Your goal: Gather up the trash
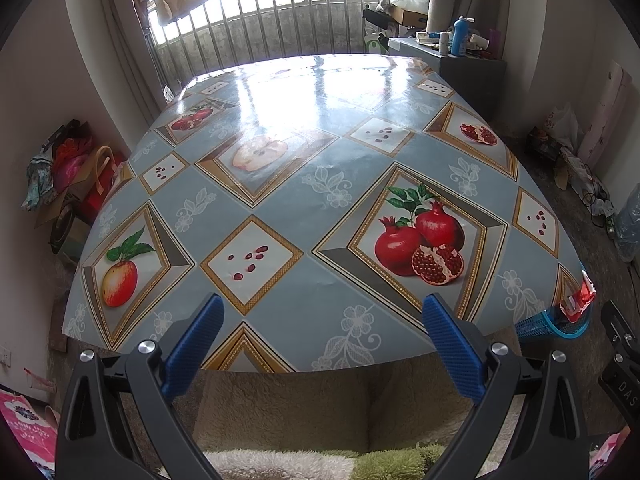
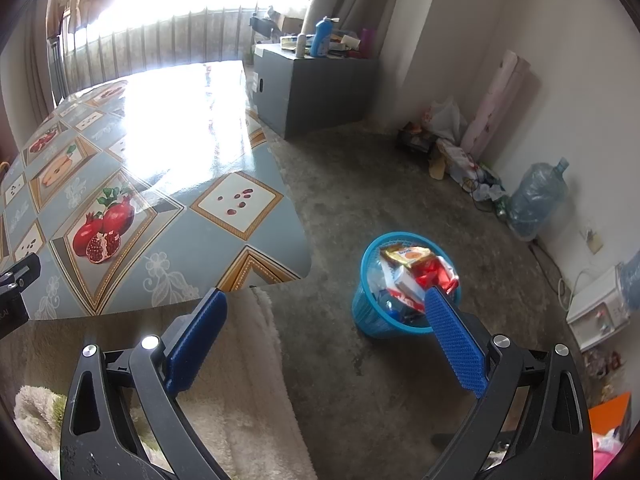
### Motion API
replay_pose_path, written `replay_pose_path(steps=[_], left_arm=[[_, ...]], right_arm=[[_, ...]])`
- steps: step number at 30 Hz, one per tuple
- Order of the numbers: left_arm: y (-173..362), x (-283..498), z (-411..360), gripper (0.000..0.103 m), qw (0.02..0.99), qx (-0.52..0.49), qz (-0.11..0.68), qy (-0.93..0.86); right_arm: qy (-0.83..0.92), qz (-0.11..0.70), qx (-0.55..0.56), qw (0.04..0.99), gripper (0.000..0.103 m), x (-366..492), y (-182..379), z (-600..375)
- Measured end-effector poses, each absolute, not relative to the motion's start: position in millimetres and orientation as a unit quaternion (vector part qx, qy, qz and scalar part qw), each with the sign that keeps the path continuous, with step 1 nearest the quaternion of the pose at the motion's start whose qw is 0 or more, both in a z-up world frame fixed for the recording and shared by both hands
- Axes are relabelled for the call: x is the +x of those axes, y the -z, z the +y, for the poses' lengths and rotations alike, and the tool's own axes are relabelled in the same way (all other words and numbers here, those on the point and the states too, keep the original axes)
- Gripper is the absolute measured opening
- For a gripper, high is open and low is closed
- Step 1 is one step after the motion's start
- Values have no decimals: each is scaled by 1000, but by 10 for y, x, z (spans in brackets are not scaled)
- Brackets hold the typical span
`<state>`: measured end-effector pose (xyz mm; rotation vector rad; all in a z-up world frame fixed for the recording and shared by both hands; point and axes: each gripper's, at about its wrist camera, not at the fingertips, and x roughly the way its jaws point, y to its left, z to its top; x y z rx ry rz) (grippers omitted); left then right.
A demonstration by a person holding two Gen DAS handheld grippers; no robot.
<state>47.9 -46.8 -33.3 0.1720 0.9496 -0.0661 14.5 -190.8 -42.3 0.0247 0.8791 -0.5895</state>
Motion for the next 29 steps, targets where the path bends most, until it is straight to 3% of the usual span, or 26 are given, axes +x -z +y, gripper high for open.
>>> replay_pose_path(steps=[29], left_arm=[[333, 473, -450, 97, 884, 82, 459, 31]], right_arm=[[282, 418, 14, 863, 95, 172, 425, -1878]])
